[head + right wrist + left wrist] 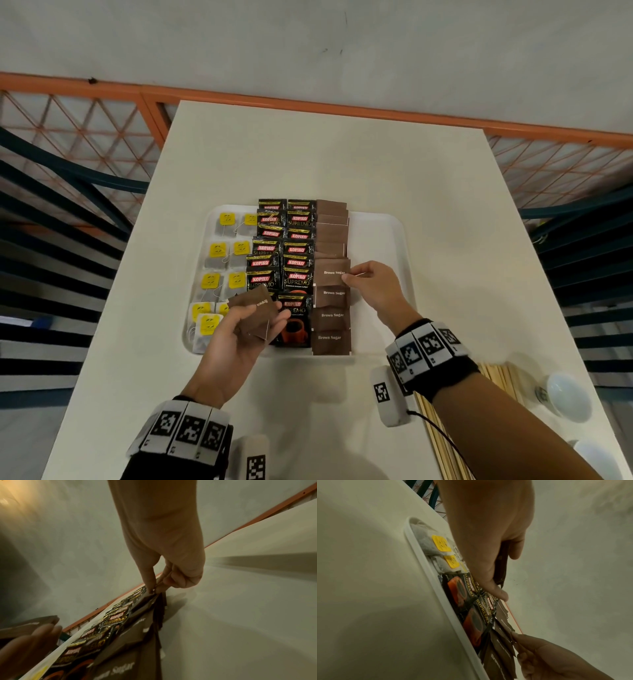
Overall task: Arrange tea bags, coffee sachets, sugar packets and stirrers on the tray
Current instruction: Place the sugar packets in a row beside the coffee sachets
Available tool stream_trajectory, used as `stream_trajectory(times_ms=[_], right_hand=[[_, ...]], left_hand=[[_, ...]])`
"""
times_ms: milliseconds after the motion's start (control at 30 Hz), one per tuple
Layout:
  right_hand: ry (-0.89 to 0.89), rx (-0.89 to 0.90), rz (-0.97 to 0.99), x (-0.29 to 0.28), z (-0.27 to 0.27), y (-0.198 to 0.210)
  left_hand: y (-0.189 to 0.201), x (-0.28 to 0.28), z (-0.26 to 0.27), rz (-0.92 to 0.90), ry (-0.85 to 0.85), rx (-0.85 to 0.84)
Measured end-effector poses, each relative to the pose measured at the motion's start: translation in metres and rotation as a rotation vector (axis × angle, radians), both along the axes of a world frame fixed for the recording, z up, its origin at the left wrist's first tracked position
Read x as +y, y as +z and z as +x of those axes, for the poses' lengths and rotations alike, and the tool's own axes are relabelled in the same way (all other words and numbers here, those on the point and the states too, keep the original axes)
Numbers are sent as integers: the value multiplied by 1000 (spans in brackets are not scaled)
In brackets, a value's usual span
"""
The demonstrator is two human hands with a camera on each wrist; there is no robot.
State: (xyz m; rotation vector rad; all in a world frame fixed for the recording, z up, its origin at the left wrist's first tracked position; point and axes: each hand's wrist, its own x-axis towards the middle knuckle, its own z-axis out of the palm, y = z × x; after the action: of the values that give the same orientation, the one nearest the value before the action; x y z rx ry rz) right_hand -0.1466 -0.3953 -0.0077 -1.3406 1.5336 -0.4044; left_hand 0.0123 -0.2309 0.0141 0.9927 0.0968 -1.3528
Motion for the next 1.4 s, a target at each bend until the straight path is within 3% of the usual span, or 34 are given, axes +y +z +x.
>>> stream_trajectory(times_ms=[200, 367, 467, 533, 700, 867, 1067, 1300, 1400], right_hand=[[49, 44, -130, 8, 1, 5], [381, 21, -200, 21, 14, 29], [626, -81, -81, 28, 23, 40], [676, -149, -36, 31, 25, 40], [583, -262, -73, 28, 23, 40], [652, -387, -139, 27, 14, 41], [679, -326, -184, 33, 8, 37], [453, -385, 15, 36, 11, 32], [252, -426, 71, 24, 9, 26]], left_hand=[[-1, -1, -4, -25, -76, -37], [-1, -7, -6, -25, -199, -162], [-2, -10, -7, -27, -216, -198], [-2, -10, -7, -41, -245, -227], [-3, -11, -6, -50, -234, -235], [-2, -13, -1, -63, -107, -141], [-2, -16, 2, -78, -145, -242], [-8, -16, 0, -71, -142, -275], [-8, -16, 1, -28, -125, -238]])
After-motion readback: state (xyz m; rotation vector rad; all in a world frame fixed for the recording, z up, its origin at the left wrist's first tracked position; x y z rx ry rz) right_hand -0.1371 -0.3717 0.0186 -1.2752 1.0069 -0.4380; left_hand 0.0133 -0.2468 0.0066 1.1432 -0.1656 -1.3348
